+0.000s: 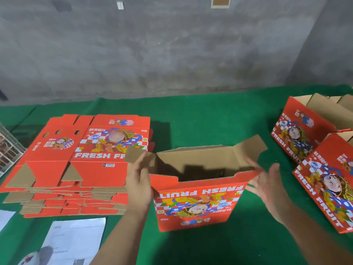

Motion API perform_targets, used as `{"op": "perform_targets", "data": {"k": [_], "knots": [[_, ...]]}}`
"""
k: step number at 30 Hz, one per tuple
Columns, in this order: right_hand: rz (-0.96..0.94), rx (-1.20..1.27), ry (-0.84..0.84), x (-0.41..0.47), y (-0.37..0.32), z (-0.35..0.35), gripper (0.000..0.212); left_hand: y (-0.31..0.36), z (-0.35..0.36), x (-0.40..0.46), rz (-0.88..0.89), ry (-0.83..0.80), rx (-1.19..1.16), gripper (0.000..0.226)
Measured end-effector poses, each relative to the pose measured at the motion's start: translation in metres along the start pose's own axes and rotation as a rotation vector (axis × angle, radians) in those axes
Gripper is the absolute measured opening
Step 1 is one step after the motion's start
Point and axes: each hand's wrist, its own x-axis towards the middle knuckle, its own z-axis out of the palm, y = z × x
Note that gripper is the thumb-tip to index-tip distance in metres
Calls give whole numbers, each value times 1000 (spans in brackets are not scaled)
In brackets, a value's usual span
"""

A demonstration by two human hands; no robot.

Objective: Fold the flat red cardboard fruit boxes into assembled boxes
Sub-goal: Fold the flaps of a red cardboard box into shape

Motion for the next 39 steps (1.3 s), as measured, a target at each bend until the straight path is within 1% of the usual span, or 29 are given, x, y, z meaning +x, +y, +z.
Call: {"op": "perform_targets", "data": {"k": [1, 2, 3, 4, 5, 6, 7, 8, 9, 10, 11, 13, 14, 15, 16, 17, 18, 20, 21, 24, 25, 27, 29, 30, 32, 34, 36, 37, 39], "knots": [[19, -48, -9, -1, -2, 1, 94, 4, 1, -1, -58, 21, -75, 46], [2, -161, -98, -2, -3, 1, 103, 7, 0, -2, -115, 9, -180, 49], [-18, -286, -116, -3, -4, 1, 91, 9, 1, -2, -164, -31, -258, 49], [-64, -385, -103, 0, -1, 0, 61, 6, 1, 0, -159, -60, -269, 52], [-114, -455, -30, 3, 3, 0, 37, 7, 0, -1, -168, -81, -294, 56], [-178, -532, 39, 8, 7, 1, 35, 9, 0, -3, -114, -95, -238, 62], [-226, -616, 90, 9, 9, 6, 41, 9, -1, -6, -38, -79, -156, 68], [-259, -669, 122, 11, 9, 12, 45, 9, -1, -8, 75, -62, 10, 74], [-299, -712, 156, 11, 7, 17, 42, 7, -1, -6, 175, -50, 175, 79], [-325, -797, 208, 12, 5, 23, 32, 3, -1, -4, 234, -30, 311, 81], [-331, -934, 289, 12, 6, 27, 30, 2, 1, -2, 256, -6, 421, 84], [-480, -1245, 478, 12, 7, 32, 74, 6, 4, 0, 248, 27, 525, 85], [-619, -1347, 528, 9, 6, 37, 80, 10, 6, -1, 270, 33, 551, 83], [-760, -1404, 532, 5, 5, 46, 76, 12, 8, -3, 320, 35, 569, 81], [-864, -1425, 490, 0, 5, 55, 68, 15, 9, -4, 387, 34, 586, 79], [-953, -1443, 437, -2, 9, 63, 61, 17, 10, -5, 442, 31, 598, 78], [-986, -1478, 377, -2, 9, 71, 57, 18, 10, -5, 461, 25, 602, 77], [-963, -1515, 274, 3, 7, 81, 59, 18, 9, -5, 403, 26, 586, 79], [-933, -1469, 267, 9, 5, 82, 59, 17, 8, -5, 373, 30, 583, 80], [-782, -1084, 352, 24, -2, 88, 32, 18, 7, -7, 433, 6, 610, 83], [-715, -935, 375, 29, -1, 92, 29, 19, 8, -9, 452, -7, 619, 84], [-633, -696, 359, 33, 3, 102, 38, 18, 8, -10, 449, -28, 640, 85], [-609, -625, 255, 36, 10, 106, 43, 15, 5, -11, 423, -20, 607, 80], [-609, -683, 188, 35, 12, 107, 42, 14, 4, -11, 428, -20, 568, 73], [-666, -924, 97, 33, 15, 105, 33, 14, 3, -14, 545, -52, 543, 62], [-681, -1214, 19, 33, 18, 102, 40, 14, 4, -14, 642, -171, 543, 63], [-616, -1369, -39, 29, 20, 104, 48, 19, 2, -11, 557, -372, 534, 65], [-589, -1409, -48, 28, 20, 105, 48, 20, 1, -8, 519, -455, 561, 60], [-587, -1468, -43, 22, 15, 105, 50, 21, 0, 0, 563, -546, 731, 45]]}}
